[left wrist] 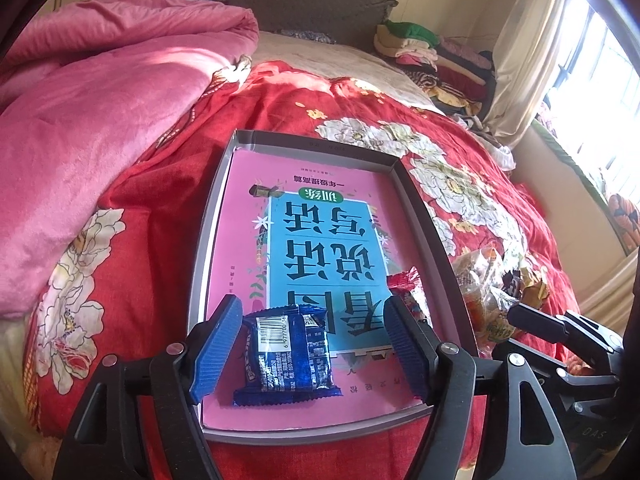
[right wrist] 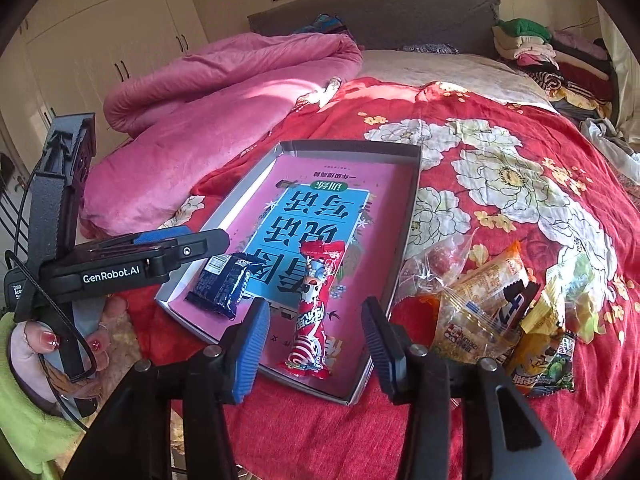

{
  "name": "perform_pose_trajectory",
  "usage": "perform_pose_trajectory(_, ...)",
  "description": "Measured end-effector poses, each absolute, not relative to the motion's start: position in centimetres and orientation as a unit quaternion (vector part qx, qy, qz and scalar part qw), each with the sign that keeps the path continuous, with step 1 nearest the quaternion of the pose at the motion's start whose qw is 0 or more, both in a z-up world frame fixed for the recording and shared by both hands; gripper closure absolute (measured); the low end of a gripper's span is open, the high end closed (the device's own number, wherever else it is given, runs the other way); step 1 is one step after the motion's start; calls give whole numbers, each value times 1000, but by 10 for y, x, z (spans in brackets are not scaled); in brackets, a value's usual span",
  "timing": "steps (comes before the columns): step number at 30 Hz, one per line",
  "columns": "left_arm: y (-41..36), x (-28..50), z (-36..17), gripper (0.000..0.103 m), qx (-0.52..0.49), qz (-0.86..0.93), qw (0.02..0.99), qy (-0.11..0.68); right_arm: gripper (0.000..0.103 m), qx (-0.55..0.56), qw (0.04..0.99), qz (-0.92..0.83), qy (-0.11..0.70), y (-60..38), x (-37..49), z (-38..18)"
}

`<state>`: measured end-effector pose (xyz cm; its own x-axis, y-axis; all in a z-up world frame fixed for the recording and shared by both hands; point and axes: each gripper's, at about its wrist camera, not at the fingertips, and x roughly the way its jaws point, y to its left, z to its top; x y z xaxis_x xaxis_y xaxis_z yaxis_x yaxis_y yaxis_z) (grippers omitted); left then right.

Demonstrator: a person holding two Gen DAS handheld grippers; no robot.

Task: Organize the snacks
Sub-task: 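Open the right tool onto the tray while the left tool releases the blue packet beside it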

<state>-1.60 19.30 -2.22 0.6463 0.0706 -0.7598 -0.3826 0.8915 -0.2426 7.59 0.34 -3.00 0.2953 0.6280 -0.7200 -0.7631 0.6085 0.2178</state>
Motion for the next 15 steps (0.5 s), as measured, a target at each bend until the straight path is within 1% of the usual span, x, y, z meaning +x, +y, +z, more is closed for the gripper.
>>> perform_pose_trajectory(4, 187, -17, -18, 27, -191, 128, 889, 396, 51, -78, 812, 428, 390, -4, 78, -22)
perform_pose_trajectory(6, 183, -17, -16, 27, -187, 132, 890, 394, 45, -76, 817, 422, 384, -8, 79, -19)
perform_pose_trajectory(15, 172, -18, -6, 26, -199, 124, 891, 389, 39, -60, 834, 408, 367, -25, 87, -10)
